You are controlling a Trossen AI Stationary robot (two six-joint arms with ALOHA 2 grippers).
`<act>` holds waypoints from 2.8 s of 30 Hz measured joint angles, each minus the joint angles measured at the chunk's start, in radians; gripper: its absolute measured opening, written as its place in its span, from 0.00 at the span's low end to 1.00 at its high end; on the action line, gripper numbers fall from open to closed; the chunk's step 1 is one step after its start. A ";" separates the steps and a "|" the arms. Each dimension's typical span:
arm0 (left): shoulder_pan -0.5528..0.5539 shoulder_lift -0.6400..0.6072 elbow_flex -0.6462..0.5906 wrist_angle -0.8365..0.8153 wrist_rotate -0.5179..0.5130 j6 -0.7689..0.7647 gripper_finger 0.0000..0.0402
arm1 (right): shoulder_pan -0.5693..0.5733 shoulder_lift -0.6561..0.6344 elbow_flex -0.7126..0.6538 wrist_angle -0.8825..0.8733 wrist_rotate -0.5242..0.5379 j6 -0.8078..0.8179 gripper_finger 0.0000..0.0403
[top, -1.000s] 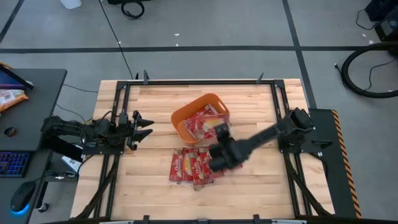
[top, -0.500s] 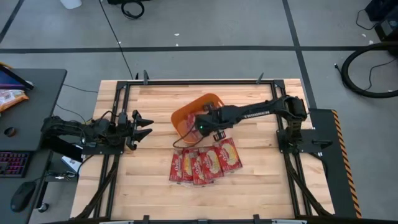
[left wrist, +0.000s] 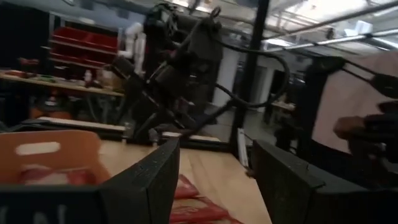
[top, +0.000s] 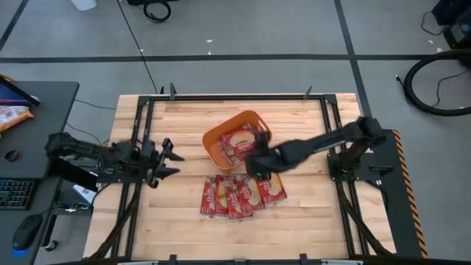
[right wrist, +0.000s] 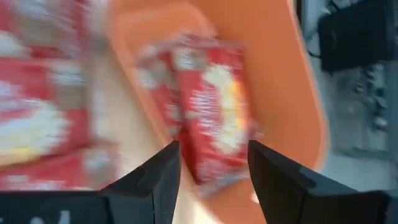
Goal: Sort popcorn bags into baskets
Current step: Put the pop corn bag into the orange bin
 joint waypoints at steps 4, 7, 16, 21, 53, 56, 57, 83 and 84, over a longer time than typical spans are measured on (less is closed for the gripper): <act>-0.068 0.139 0.001 0.136 0.000 0.014 0.50 | 0.089 -0.112 -0.196 0.192 0.004 0.071 0.47; -0.125 0.251 0.031 0.174 0.000 0.072 0.50 | 0.142 -0.192 -0.335 0.365 0.021 0.093 0.47; -0.183 0.566 0.285 0.109 -0.133 0.052 0.50 | 0.284 -0.353 -0.582 0.753 0.035 0.201 0.47; -0.183 0.765 0.450 -0.081 -0.248 0.051 0.50 | 0.377 -0.367 -0.673 0.877 0.121 0.196 0.47; -0.194 1.594 1.359 -1.100 -0.264 0.501 0.50 | 0.478 -0.716 -0.963 1.065 0.102 -0.011 0.47; -0.195 1.608 1.357 -1.139 -0.264 0.619 0.50 | 0.473 -0.715 -0.965 1.068 0.094 0.003 0.47; -0.195 1.615 1.357 -1.140 -0.264 0.647 0.50 | 0.473 -0.715 -0.965 1.061 0.093 0.004 0.47; -0.205 1.693 1.399 -1.153 -0.333 0.620 0.03 | 0.456 -0.687 -0.965 1.104 0.075 -0.030 0.47; -0.205 1.692 1.424 -1.173 -0.332 0.609 0.03 | 0.456 -0.687 -0.965 1.102 0.075 -0.029 0.47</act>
